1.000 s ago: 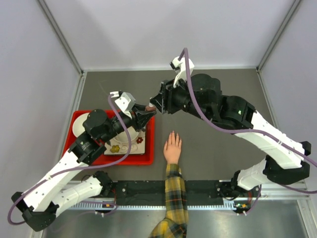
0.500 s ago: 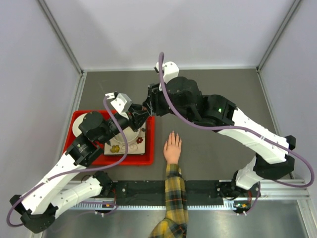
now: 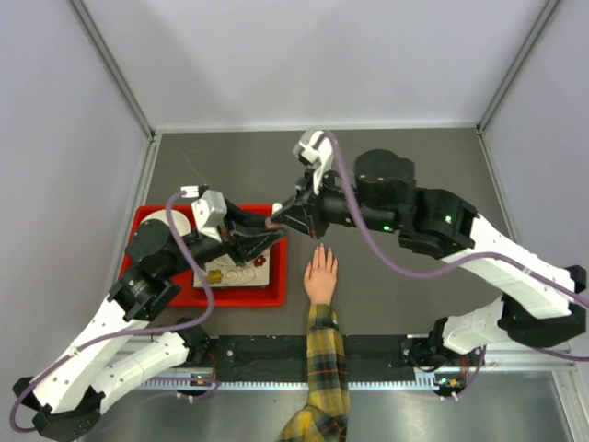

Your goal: Paint the nails

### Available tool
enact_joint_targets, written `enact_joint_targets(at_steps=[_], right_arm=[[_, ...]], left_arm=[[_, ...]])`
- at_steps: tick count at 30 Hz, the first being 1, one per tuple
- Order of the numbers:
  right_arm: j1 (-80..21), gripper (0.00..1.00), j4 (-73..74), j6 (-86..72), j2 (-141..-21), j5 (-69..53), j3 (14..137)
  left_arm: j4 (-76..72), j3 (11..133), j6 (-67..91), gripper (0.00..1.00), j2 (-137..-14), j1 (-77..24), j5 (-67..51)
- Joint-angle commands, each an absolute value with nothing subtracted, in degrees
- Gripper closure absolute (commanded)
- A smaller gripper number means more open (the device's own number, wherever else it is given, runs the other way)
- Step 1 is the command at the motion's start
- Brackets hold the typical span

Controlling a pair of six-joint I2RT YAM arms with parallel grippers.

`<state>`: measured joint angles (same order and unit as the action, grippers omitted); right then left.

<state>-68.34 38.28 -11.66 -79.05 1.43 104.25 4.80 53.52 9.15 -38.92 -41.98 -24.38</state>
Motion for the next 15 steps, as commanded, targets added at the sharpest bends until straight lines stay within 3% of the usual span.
enact_joint_targets(at_steps=[1,3,8,11,12,15], right_arm=[[-66.4,1.0,29.4,-0.5,-74.1,-30.6,99.0],[-64.2,1.0,27.9,-0.3,-74.0,-38.4,98.3],[-63.0,1.0,30.9,1.4,-77.9,-39.6,102.4],[-63.0,0.67,30.5,-1.3,-78.1,-34.7,103.0],[-63.1,0.45,30.8,-2.2,-78.2,-28.6,103.7],[-63.1,0.25,33.5,-7.2,-78.8,-13.0,106.1]], left_arm=[[-6.9,55.5,16.9,1.0,-38.8,-42.5,-46.4],[-7.9,56.4,20.1,1.0,-40.0,-42.5,-52.5],[-4.1,57.4,19.2,1.0,-41.0,-42.5,-52.0],[-0.3,57.7,14.6,1.0,-40.0,-42.5,-44.1],[2.0,58.2,13.2,1.0,-40.0,-42.5,-39.0],[5.9,58.6,8.5,1.0,-40.6,-42.5,-29.0]])
